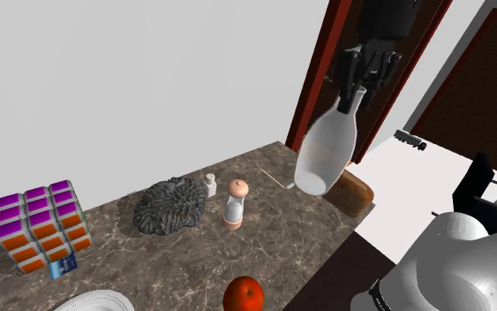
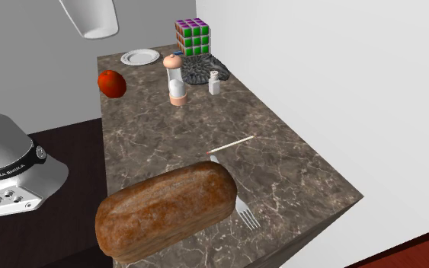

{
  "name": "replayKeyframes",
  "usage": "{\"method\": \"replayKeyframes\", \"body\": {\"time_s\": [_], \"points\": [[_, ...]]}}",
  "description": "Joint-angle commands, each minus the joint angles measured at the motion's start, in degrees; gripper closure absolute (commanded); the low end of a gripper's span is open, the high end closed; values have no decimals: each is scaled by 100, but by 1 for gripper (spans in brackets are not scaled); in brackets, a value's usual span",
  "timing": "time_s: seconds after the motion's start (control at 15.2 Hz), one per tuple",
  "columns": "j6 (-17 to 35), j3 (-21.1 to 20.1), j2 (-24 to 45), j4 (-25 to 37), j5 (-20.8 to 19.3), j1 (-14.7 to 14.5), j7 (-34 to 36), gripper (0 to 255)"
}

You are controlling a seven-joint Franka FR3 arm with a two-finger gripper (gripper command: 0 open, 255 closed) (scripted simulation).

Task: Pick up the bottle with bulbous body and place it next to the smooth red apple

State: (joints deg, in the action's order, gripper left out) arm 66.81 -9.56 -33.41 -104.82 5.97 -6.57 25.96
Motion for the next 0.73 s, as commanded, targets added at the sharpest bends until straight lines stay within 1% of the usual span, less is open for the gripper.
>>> {"method": "replayKeyframes", "body": {"time_s": [0.0, 0.66], "points": [[156, -6, -83, -236, 9, -6, -9, 255], [871, -29, -479, -1345, 55, -39, -62, 255]]}}
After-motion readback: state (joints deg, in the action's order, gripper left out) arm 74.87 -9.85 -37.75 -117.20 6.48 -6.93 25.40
